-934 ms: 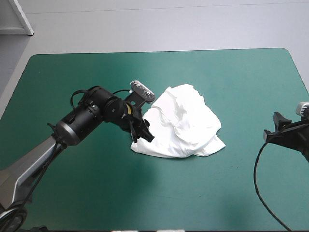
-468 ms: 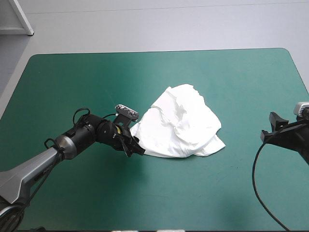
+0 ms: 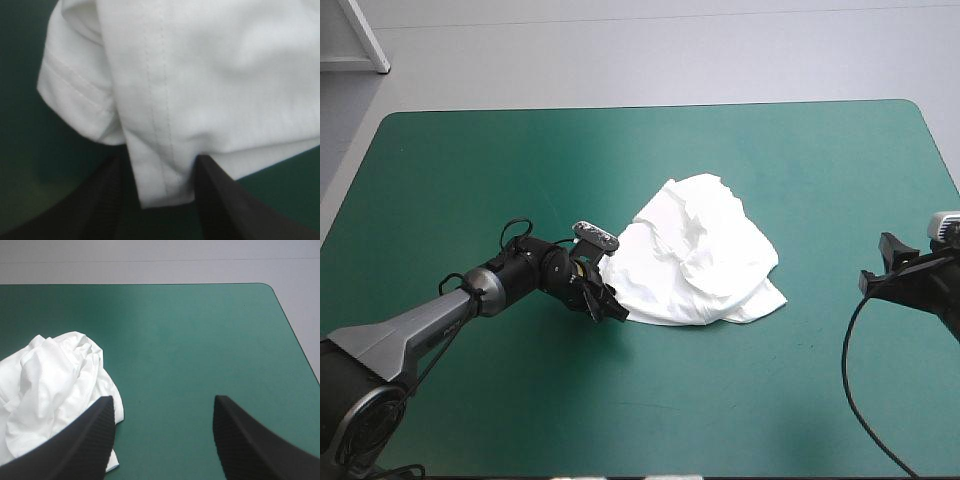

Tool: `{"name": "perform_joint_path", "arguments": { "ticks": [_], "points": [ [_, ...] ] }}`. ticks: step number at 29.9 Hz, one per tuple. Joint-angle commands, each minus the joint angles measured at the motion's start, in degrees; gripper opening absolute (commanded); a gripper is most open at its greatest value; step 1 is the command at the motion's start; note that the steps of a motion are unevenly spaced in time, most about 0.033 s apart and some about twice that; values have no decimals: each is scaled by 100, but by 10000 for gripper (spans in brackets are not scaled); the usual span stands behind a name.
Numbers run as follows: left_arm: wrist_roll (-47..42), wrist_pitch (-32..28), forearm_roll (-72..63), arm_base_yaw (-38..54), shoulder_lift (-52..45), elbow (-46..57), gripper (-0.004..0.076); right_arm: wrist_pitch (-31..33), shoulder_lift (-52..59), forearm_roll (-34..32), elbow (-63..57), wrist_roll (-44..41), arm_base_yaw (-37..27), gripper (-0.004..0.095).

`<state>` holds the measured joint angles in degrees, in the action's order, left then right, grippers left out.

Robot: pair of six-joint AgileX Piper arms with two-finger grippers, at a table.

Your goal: Fold the cloth

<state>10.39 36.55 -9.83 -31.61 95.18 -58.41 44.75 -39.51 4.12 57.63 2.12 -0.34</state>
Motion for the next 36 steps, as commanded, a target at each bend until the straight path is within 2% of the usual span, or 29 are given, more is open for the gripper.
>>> {"name": "perform_joint_path", "arguments": {
  "ticks": [1, 2, 3, 8, 11, 18, 21, 26, 36],
  "points": [
    [77, -63, -113, 0, -20, -40, 129, -225, -15, 122, 181, 177, 6, 536],
    [77, -93, -114, 0, -30, -40, 43, -129, -39, 243, 181, 324, 6, 535],
    [88, -115, -101, 0, -30, -40, 24, -6, -87, 363, 169, 466, 6, 536],
    [88, -139, -101, 0, -30, -40, 19, 359, -581, 1031, -23, 1075, 6, 536],
    [88, -115, -101, 0, -30, -40, 19, 359, -975, 1284, -167, 1165, 6, 536],
    [88, -105, -101, 0, -30, -40, 19, 345, -1966, 1285, -292, 1472, 6, 422],
    [88, -105, -113, 0, -30, -40, 19, 357, -2432, 1560, -292, 1654, 6, 423],
    [88, -105, -113, 0, -30, -40, 19, 346, -3046, 1589, -292, 1746, 10, 423],
    [88, -126, -113, 0, -30, -40, 19, -370, -4005, 1506, -292, 1674, 933, 423]
  ]
}}
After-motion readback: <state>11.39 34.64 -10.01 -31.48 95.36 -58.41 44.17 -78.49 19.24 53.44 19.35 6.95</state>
